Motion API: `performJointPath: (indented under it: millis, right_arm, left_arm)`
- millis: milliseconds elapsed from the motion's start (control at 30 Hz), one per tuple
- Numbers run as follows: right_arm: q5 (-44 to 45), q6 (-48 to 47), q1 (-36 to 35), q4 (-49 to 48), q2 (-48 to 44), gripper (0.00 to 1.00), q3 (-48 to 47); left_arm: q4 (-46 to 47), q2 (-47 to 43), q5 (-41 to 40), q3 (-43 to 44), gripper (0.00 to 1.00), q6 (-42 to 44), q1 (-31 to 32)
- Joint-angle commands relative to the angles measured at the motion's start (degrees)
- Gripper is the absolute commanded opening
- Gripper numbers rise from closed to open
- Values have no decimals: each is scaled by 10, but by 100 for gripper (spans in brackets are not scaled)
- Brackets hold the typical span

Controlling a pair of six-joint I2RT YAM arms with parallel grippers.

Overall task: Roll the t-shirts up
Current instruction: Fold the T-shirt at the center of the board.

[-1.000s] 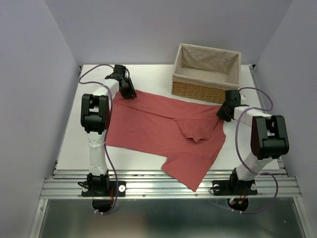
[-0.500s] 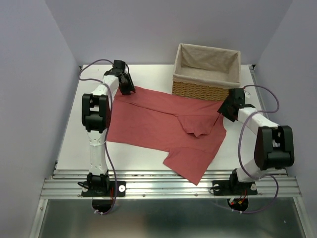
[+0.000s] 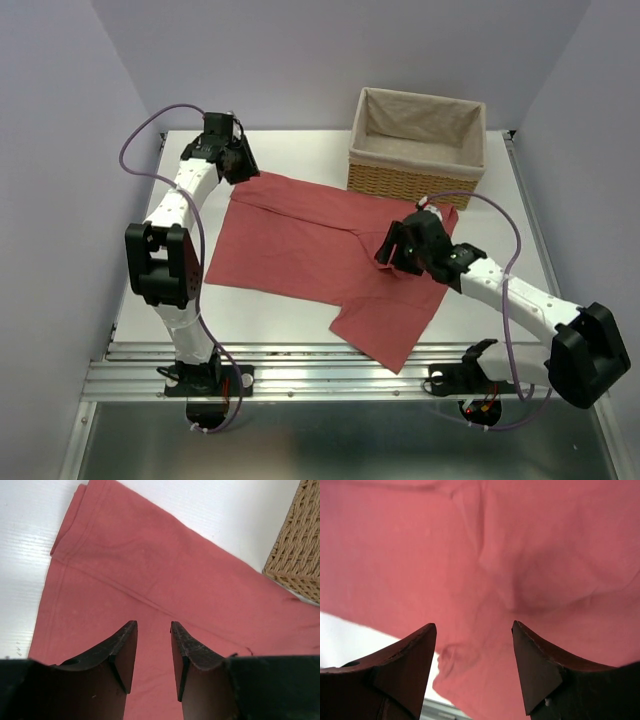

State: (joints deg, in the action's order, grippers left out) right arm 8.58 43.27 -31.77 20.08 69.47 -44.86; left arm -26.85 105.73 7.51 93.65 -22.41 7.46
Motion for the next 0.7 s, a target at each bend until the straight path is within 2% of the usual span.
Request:
performJointPath:
  millis: [0,233,567,667]
  right_arm:
    - [-18,103,-43,-44,-28,68,47]
    - [-23,164,-63,-115,8,75,86]
    - [52,175,-63,-225,66,75,109]
    - [75,184,-63,-232,74,75,118]
  left_arm:
    - [10,-40,-7,-43,44,0,-3]
    - [17,-51,-3,-65,44,-5,-3]
    - [25,-46,1,-71,44,-8,-2]
    - [29,-45,4,-73,44,-4,-2]
